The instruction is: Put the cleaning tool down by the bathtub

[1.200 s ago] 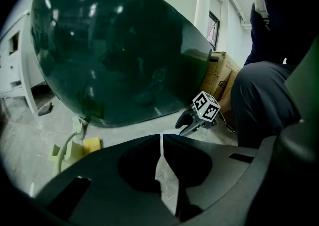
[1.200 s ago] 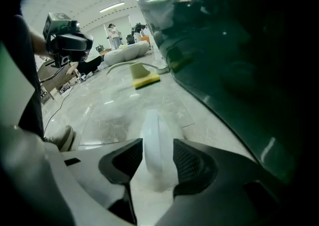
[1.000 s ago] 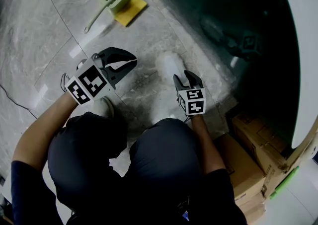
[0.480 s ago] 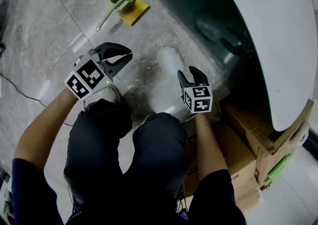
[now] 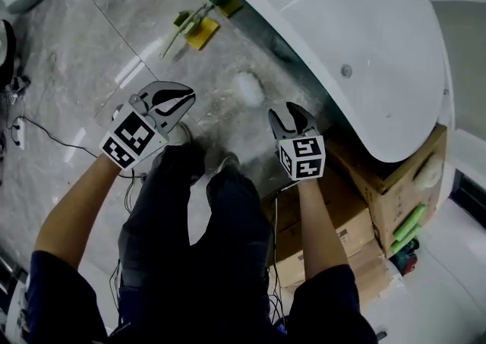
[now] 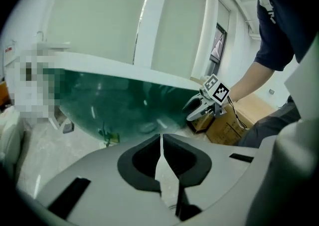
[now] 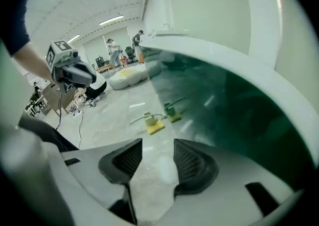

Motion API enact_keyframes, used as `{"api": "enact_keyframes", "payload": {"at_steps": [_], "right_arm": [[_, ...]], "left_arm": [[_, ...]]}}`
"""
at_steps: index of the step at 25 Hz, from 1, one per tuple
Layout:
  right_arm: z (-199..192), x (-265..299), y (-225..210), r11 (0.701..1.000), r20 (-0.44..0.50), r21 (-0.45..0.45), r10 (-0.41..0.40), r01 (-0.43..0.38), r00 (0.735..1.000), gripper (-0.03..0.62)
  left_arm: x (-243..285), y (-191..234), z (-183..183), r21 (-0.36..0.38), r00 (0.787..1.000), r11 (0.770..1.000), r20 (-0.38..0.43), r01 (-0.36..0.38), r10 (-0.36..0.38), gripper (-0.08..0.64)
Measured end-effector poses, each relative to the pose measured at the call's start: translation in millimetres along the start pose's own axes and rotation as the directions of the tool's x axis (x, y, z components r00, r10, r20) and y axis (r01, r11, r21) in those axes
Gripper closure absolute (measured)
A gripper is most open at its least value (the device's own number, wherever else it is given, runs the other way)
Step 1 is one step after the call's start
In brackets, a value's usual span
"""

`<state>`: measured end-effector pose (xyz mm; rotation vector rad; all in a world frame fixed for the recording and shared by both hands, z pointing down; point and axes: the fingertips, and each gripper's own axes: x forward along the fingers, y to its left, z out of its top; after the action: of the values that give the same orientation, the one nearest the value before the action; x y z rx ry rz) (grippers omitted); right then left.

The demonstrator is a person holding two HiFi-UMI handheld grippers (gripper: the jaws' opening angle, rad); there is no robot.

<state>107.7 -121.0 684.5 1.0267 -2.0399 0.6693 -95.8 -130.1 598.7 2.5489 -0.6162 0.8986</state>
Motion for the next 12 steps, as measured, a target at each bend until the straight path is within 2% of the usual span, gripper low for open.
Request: {"api": "enact_keyframes", "payload": {"at_steps": [6, 12], "right_arm": [[88.2, -96.0, 21.7, 1.0, 0.097, 0.006, 0.0, 0.0, 0.995, 0.391], [159.9, -186.3, 38.4, 1.0, 0.195, 0.03, -0.004, -0.001, 0.981, 0.391]], "left_arm": [[-63.5, -28.3, 82.9, -0.036, 0.998, 0.999, 0.065, -0.014, 0.016, 0.517], [-127.0, -48.8, 164.2, -0.075, 0.987, 0.996, 0.154, -0.04, 0.051, 0.517]]}}
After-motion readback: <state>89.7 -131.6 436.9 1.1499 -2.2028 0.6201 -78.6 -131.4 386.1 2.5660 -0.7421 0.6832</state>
